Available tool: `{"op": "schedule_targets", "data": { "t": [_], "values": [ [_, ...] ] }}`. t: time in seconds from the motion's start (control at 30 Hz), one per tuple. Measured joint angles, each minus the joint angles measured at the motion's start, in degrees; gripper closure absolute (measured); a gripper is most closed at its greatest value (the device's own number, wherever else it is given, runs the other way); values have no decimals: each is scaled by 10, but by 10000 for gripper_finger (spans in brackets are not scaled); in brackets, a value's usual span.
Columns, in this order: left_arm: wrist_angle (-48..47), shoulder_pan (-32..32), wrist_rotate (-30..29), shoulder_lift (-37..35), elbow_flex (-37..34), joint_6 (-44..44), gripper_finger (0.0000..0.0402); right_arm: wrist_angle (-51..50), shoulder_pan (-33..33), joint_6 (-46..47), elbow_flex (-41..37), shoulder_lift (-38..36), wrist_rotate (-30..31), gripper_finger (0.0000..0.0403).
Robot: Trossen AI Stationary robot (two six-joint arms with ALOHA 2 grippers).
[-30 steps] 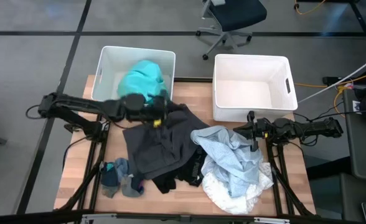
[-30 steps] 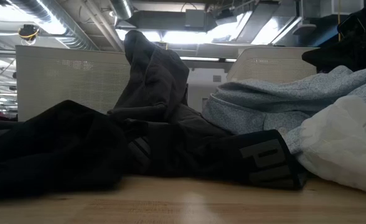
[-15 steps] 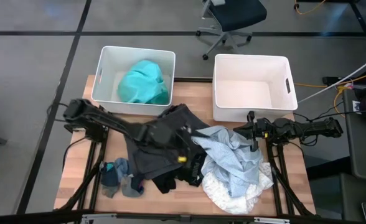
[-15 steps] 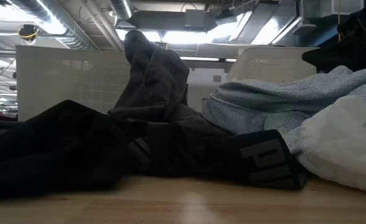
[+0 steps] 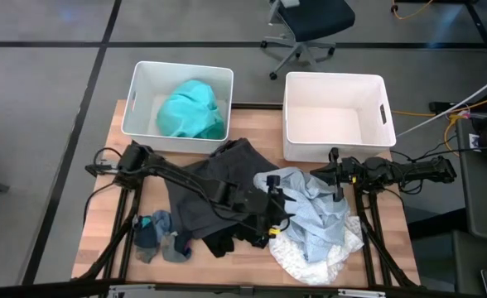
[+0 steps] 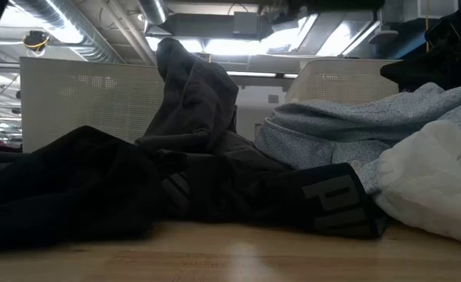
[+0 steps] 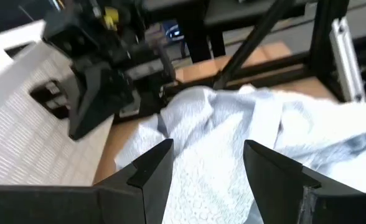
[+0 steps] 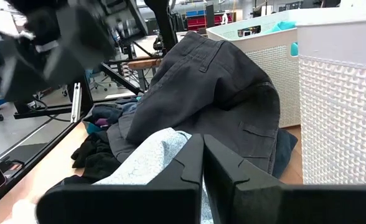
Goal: Sort clothes
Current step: Put the blue shirt into the left white laundry bin
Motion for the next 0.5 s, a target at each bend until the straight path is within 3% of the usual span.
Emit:
{"op": "schedule_targets", "data": {
  "t": [0.5],
  "values": [
    [14, 40, -10, 109, 0, 3, 218, 0, 0, -1, 0, 0, 2, 389]
  ]
}}
